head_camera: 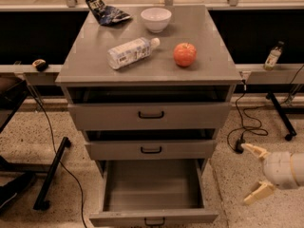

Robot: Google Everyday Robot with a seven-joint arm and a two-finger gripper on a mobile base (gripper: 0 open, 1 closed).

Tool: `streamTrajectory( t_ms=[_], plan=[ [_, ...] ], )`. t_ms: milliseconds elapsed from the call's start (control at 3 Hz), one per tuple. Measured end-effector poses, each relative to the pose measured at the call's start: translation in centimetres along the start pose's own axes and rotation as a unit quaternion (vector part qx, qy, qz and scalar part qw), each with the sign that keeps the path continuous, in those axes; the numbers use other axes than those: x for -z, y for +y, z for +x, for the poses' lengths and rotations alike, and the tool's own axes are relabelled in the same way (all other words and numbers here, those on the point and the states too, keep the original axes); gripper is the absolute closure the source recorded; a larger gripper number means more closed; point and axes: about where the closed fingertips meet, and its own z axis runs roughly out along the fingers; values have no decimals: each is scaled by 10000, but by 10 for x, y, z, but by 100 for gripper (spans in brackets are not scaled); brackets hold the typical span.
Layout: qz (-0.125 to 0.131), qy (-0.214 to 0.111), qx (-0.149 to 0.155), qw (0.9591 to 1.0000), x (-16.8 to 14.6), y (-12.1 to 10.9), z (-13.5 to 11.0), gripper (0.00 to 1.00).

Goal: Close bottom drawer

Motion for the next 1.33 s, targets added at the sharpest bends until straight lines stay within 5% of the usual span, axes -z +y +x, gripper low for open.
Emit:
streamTrajectory(
  t_ms=[333,667,1000,1333],
  plan=[
    [-213,-281,141,9993,-53,10,60,0],
    [-200,-582,373,9974,-61,8,75,0],
    [-259,-474,461,9975,-69,7,82,0],
    [-375,-111,1007,9941,-144,41,130,0]
  ],
)
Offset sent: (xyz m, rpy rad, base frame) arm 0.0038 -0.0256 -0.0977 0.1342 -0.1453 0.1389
